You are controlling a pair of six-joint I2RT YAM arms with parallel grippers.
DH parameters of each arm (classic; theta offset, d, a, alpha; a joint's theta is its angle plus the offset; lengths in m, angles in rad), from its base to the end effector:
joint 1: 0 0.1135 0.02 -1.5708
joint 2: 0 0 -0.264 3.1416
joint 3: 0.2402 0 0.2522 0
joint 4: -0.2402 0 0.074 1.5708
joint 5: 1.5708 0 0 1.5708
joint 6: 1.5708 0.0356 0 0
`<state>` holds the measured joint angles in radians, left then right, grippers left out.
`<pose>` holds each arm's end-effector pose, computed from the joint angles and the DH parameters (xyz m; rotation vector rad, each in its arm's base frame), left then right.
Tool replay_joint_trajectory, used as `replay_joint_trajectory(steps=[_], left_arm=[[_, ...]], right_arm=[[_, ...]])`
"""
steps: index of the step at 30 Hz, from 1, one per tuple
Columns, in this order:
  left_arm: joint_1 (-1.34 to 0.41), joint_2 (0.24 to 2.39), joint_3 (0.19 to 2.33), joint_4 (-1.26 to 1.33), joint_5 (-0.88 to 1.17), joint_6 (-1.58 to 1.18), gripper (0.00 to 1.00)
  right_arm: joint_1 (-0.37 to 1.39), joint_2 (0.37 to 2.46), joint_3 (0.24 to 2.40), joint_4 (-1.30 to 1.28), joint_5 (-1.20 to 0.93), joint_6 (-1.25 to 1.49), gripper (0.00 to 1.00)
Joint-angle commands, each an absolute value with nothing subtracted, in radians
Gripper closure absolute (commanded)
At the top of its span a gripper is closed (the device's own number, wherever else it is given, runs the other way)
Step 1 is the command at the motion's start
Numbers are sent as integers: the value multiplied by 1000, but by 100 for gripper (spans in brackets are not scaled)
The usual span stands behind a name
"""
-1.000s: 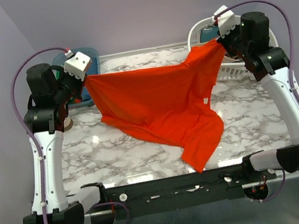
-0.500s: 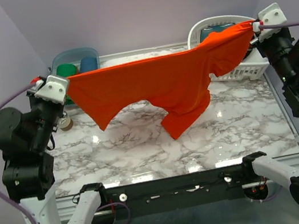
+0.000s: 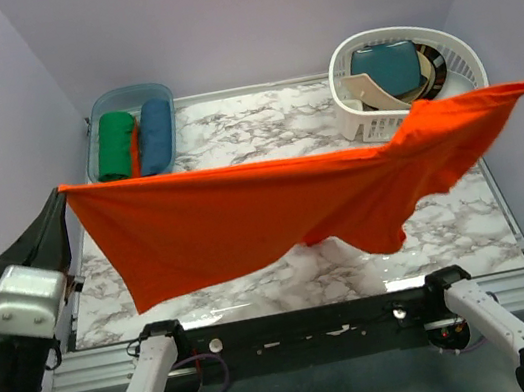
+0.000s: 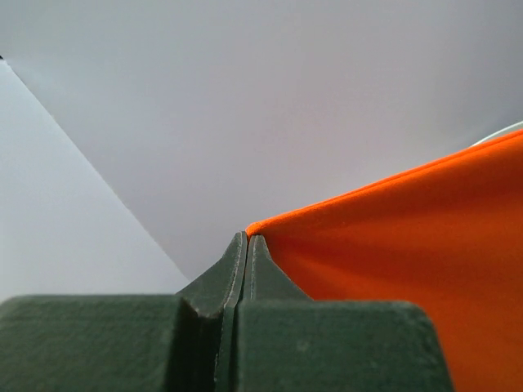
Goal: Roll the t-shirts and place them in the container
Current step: Flatten out the T-shirt at the center of the board.
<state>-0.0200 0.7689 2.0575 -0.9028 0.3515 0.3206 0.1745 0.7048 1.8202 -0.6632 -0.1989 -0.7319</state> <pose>-0.0598 -0.0111 0.5895 0.5024 1.1006 0.0548 -0.0301 0.0018 0.5785 -0.6521 0.9305 -0.3855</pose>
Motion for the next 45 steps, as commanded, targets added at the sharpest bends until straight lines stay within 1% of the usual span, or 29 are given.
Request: replay_joint_trajectory(steps=[1,2,6,9,12,14,15,16,18,19,21,22,23,24,26,27,28,29,30,31,33,34,36,37,38,39,40,41,45], left_arm=[[58,762,2183,-921,480,250,100],[75,761,2200,-901,488,224,100],[150,755,2230,-766,525,141,100],[213,770,2227,-680,580,66,100],[271,799,2192,-638,629,5,100],[296,802,2133,-595,682,5,100],[320,799,2056,-583,704,5,100],[336,798,2015,-566,725,5,100],[371,790,1877,-554,794,26,100],[377,787,1832,-561,807,59,100],[380,795,1713,-589,851,110,100],[380,801,1679,-656,864,147,100],[380,807,1639,-679,871,197,100],[382,810,1593,-701,874,227,100],[371,801,1417,-738,874,296,100],[353,817,1303,-739,847,311,100],[319,833,1251,-735,768,325,100],[252,851,1202,-735,738,357,100],[205,897,1105,-723,692,409,100],[166,929,1059,-654,645,417,100],[92,1010,1000,-586,571,452,100],[81,1114,976,-498,552,442,100],[68,1239,994,-431,512,428,100],[64,1364,1053,-401,490,423,100],[64,1424,1089,-391,470,417,100],[64,1530,1132,-388,436,414,100],[64,1576,1210,-385,417,411,100],[66,1613,1242,-382,408,410,100],[66,1724,1348,-359,345,416,100]], right_arm=[[167,661,1923,-733,-301,-839,99],[163,666,1989,-733,-301,-838,99],[149,704,2118,-689,-290,-831,100],[143,729,2167,-625,-276,-827,99],[143,767,2139,-580,-268,-819,99],[144,753,2042,-542,-275,-825,99],[144,738,1981,-488,-281,-830,99],[143,723,1827,-459,-302,-834,99],[144,680,1677,-405,-330,-850,99],[144,669,1552,-391,-354,-853,99],[144,653,1426,-361,-379,-825,99],[144,655,1376,-357,-415,-815,100],[143,660,1273,-357,-440,-805,99],[143,676,1226,-348,-466,-804,99],[144,712,1132,-319,-535,-784,99],[146,769,1071,-311,-560,-782,99],[147,814,1049,-308,-589,-787,99],[161,857,1031,-295,-586,-790,99],[169,902,1000,-255,-578,-792,99],[172,1014,994,-233,-572,-801,99],[189,1144,1005,-177,-531,-818,99],[192,1280,1055,-163,-488,-821,99],[201,1440,1144,-184,-439,-828,100],[204,1510,1280,-202,-384,-828,99],[204,1663,1342,-221,-355,-824,99],[206,1724,1418,-256,-322,-821,100],[204,1794,1486,-270,-295,-818,99],[204,1893,1606,-282,-246,-824,99],[207,2067,1808,-299,-187,-830,99]])
